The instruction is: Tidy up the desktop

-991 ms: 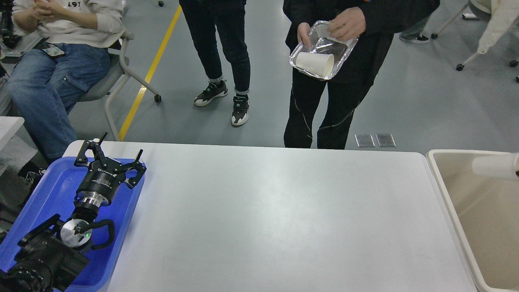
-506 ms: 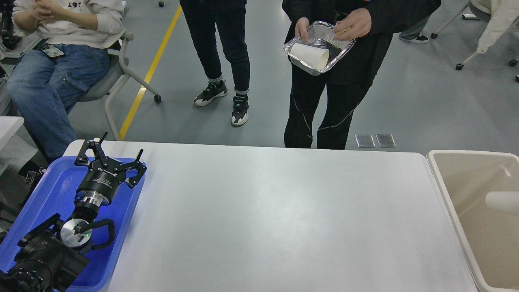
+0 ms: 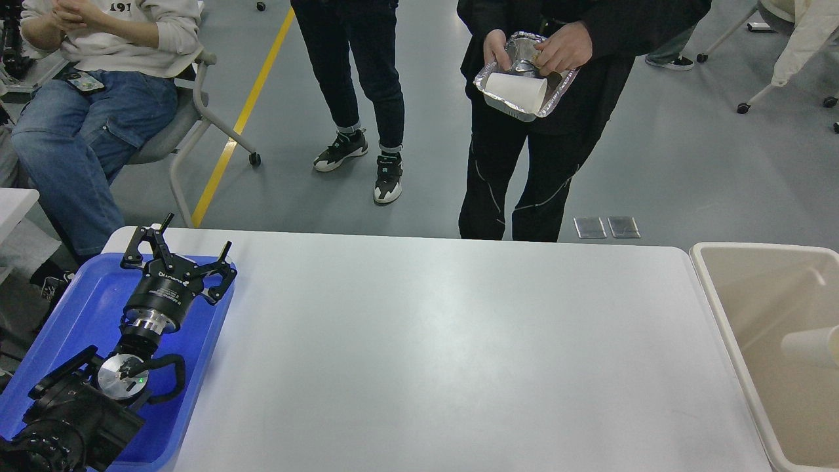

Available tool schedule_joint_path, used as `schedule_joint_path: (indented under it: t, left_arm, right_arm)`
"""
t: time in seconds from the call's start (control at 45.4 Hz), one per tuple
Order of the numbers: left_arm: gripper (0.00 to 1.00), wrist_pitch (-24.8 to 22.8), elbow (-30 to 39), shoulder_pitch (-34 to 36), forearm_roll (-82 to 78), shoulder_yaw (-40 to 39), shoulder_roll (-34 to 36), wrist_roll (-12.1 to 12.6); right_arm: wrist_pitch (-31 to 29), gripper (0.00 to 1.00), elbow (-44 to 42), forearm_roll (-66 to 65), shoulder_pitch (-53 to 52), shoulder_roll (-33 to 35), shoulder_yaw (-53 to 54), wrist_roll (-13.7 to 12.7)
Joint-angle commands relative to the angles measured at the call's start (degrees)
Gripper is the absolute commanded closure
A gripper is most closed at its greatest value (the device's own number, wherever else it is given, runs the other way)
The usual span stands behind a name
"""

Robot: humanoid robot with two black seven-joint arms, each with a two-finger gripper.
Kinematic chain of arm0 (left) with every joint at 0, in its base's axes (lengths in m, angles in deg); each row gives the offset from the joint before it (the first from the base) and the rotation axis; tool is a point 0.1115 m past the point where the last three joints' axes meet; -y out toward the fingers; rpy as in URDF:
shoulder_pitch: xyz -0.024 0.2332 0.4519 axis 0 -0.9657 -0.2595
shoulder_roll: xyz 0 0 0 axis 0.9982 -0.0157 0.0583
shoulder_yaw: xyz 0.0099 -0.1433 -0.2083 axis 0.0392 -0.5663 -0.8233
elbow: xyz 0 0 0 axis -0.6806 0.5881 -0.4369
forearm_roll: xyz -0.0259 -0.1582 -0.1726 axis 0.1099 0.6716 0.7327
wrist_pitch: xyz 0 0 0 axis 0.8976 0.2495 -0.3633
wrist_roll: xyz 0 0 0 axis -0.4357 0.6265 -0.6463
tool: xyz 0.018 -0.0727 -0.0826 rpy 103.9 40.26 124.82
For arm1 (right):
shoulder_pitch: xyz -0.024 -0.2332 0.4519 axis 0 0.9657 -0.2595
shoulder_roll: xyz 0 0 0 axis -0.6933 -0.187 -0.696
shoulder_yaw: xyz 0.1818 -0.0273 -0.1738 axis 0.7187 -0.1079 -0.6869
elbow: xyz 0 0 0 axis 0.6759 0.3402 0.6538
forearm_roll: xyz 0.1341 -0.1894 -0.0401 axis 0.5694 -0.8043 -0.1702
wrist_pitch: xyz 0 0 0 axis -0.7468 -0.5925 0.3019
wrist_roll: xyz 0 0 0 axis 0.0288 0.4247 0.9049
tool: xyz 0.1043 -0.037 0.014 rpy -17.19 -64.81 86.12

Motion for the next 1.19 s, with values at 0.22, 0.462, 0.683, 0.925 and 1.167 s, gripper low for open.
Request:
schedule_joint_path:
  t: [0.22,0.462,0.683,0.925,1.167]
  left_arm:
    - [0.00,0.0,0.0,0.0,0.0,0.0,0.0,0.0]
    - [0.00,0.0,0.0,0.1,0.0,0.0,0.0,0.0]
    - [0.00,0.0,0.0,0.0,0.0,0.0,0.0,0.0]
    - [0.00,0.0,0.0,0.0,0.0,0.0,0.0,0.0]
    - [0.00,0.0,0.0,0.0,0.0,0.0,0.0,0.0]
  right_arm:
    - [5.1,0.01,-0.6,0.3,-2.1,-0.4,0.4,0.1]
    - [5.1,0.00,-0.9,-0.9,-2.4,-0.6,-1.0,0.1]
    - [4.4,0.00,-0.9,-0.7,-2.4,-0.4,-0.5,0.0]
    - [-0.5,0.00,1.7,0.5,-6.3,1.6,1.8,0.1]
    - [-0.6,0.00,32.3,0.8,-6.0,14.1,17.2,0.4]
